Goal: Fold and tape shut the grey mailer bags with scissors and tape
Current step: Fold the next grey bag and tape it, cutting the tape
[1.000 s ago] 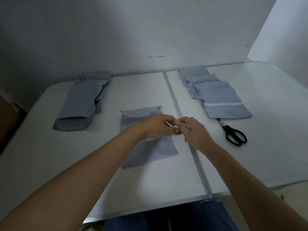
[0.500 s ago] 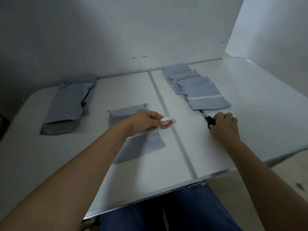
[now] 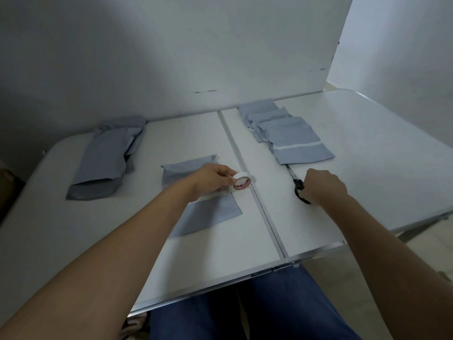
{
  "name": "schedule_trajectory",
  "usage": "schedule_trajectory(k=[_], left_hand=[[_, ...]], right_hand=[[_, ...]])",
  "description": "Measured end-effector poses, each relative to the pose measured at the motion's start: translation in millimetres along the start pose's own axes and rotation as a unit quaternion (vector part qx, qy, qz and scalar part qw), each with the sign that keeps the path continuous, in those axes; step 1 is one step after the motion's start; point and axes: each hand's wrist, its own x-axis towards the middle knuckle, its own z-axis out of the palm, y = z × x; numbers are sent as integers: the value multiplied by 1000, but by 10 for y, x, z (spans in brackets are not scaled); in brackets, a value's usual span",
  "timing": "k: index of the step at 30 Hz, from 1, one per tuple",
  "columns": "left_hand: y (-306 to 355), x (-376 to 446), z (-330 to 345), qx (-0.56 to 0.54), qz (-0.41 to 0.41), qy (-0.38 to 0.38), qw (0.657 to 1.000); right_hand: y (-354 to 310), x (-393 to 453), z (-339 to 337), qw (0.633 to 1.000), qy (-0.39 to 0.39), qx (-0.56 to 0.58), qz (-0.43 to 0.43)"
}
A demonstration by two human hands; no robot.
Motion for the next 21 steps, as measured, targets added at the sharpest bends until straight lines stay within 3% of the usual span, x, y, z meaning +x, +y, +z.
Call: schedule_trajectory(k=[5, 10, 15, 21], left_hand=[[11, -33, 9, 22, -14, 1, 1000], [-32, -37, -3, -15, -28, 11, 999], [-85, -61, 42, -65, -15, 15, 998], [-97, -69, 76, -88, -26, 32, 995]], right_hand=[[-42, -9, -13, 987, -94, 128, -11], [-93, -258, -86, 915, -212, 344, -20], [-145, -489, -16, 902, -239, 351, -75], [-167, -664, -10, 898, -220, 376, -62]])
